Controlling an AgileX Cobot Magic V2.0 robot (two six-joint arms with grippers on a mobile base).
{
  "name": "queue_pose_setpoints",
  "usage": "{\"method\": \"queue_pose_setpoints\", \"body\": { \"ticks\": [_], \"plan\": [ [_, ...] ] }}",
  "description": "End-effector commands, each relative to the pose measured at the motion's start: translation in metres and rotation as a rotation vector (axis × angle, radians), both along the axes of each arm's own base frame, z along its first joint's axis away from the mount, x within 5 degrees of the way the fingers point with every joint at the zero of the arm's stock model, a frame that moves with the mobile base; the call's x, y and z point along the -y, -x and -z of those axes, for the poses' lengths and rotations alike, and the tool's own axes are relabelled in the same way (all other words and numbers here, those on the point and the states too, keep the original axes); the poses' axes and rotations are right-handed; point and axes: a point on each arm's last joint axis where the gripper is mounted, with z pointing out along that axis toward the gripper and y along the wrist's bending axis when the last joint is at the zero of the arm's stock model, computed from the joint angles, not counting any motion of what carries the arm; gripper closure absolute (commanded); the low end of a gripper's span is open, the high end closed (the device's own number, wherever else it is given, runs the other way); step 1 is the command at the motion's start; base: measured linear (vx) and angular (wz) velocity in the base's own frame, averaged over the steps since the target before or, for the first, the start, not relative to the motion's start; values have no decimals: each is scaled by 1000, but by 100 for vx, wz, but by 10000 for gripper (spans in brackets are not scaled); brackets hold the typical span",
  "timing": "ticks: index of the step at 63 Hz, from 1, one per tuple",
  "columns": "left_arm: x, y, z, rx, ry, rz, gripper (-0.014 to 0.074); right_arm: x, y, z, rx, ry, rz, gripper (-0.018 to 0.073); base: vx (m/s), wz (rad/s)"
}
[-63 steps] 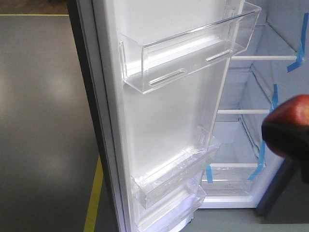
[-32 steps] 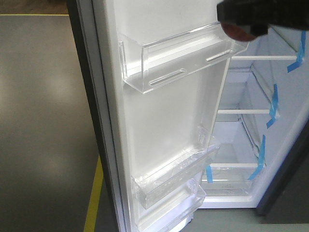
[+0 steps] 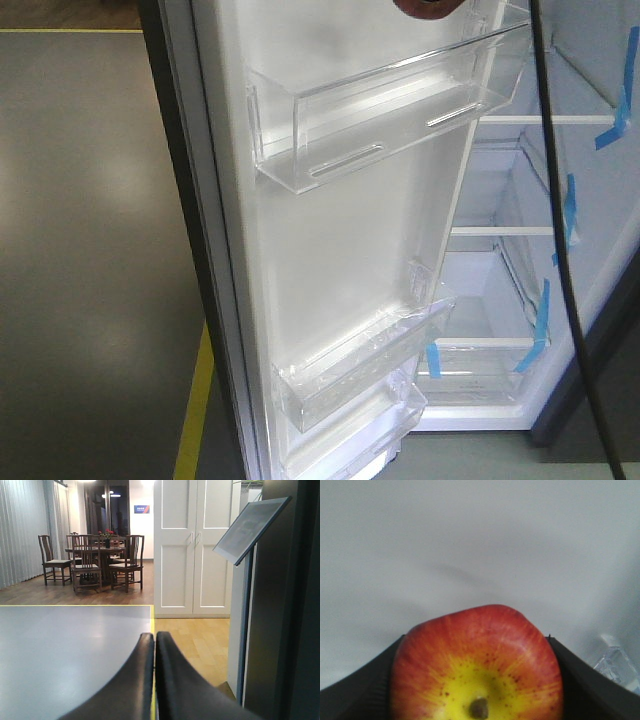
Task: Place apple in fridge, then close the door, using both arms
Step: 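Raise the right gripper with the apple above the upper door shelf, then lower the apple into the upper door shelf and open the right gripper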
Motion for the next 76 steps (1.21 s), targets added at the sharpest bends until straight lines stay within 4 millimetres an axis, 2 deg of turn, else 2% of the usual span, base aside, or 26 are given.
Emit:
{"method": "queue_pose_setpoints", "body": {
  "ticks": [1, 18, 36, 46, 59, 68, 76],
  "plan": [
    [0, 1, 0, 64, 16, -3, 603, 4, 1, -20, 127, -2, 21, 158, 0, 0],
    [0, 1, 0, 64, 16, -3, 603, -2, -18, -1, 84, 42, 38, 141, 0, 0],
    [0, 1, 0, 64, 16, -3, 603, -4, -24, 10, 22, 73, 40, -29, 0, 0],
    [0, 1, 0, 64, 16, -3, 603, -2, -21, 8, 24, 84, 45, -58, 0, 0],
    [0, 1, 0, 64, 16, -3, 603, 7, -3, -5, 29, 86, 52, -29, 0, 0],
    [0, 1, 0, 64, 16, -3, 603, 15, 24, -30, 117, -7, 31, 3, 0, 0],
    [0, 1, 0, 64, 16, -3, 603, 22, 51, -30, 150, -88, -11, 30, 0, 0]
  ]
}}
